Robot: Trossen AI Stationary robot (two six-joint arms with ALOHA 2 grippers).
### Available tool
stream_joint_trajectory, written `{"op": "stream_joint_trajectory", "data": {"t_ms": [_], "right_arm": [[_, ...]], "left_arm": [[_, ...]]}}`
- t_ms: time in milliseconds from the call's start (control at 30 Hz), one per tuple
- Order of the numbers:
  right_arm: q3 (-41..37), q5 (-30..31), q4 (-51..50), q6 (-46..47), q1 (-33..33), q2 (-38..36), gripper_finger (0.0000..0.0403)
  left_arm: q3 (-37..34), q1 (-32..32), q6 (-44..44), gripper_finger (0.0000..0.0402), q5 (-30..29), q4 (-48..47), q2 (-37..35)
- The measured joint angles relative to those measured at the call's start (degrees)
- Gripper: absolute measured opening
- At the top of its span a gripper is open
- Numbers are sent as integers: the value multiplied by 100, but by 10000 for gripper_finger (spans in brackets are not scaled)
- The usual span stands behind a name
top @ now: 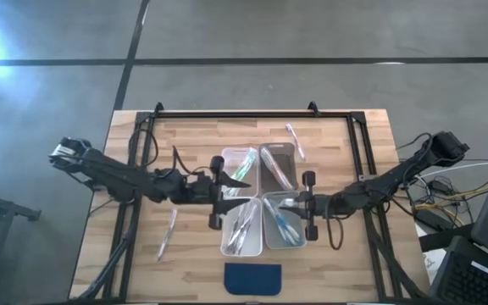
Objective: Pick & Place Toothbrushes
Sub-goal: Put the green toothbrush into the transparent bin
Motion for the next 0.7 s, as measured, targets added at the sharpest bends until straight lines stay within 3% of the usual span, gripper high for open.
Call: {"op": "stream_joint_trajectory", "data": {"t_ms": [333,700], "right_arm": [[33,-11,-17,-22,0,8,22],[35,-217,-9,-38,39,8,22]], "left_arm": [[973,26,41,146,272,-669,847],[1799,132,285,145,274,-1277,1428]]}}
